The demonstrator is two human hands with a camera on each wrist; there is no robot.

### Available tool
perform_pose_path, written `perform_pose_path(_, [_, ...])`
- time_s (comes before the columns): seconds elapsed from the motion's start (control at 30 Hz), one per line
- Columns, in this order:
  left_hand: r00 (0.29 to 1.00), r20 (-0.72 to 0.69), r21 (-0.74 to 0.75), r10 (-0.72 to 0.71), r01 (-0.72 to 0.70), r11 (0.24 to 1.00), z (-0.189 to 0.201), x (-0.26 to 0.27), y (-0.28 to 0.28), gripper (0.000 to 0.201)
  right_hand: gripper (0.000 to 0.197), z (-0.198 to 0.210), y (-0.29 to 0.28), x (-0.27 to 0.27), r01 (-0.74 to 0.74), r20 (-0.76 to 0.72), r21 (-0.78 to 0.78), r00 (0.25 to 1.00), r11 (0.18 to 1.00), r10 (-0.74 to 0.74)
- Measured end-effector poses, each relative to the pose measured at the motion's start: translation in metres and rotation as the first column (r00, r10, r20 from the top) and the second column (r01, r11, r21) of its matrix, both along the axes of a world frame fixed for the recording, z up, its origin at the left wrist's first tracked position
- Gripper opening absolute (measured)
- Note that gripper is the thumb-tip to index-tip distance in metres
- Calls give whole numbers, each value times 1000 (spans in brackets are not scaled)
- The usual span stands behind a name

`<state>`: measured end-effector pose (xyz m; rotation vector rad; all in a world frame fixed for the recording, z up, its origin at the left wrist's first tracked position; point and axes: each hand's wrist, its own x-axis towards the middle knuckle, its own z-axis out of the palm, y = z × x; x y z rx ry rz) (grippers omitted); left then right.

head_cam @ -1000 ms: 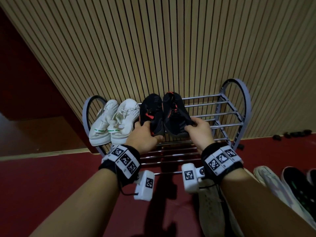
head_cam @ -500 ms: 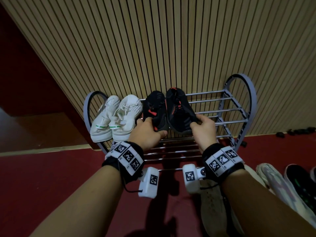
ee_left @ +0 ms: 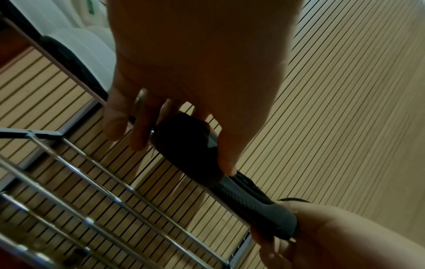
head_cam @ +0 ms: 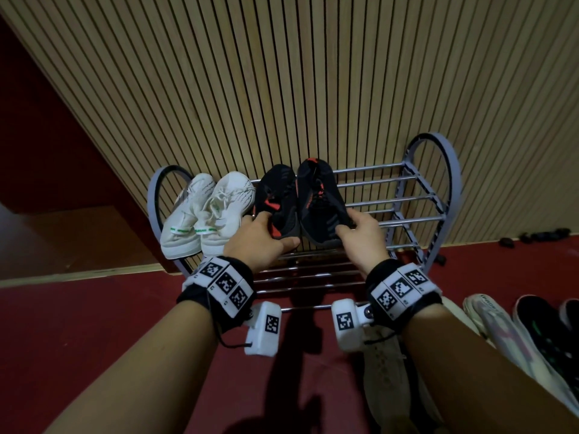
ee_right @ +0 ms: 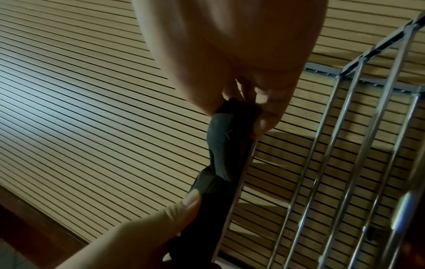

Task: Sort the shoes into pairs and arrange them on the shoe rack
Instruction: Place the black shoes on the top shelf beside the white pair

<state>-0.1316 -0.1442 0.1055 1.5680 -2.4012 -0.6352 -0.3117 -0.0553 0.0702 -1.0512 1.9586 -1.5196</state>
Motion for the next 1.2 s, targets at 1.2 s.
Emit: perform_pose_path(1.2, [972, -201, -64, 118, -133, 989, 5, 14, 23, 54, 53, 10, 23, -12, -279, 464, 24, 854, 960, 237])
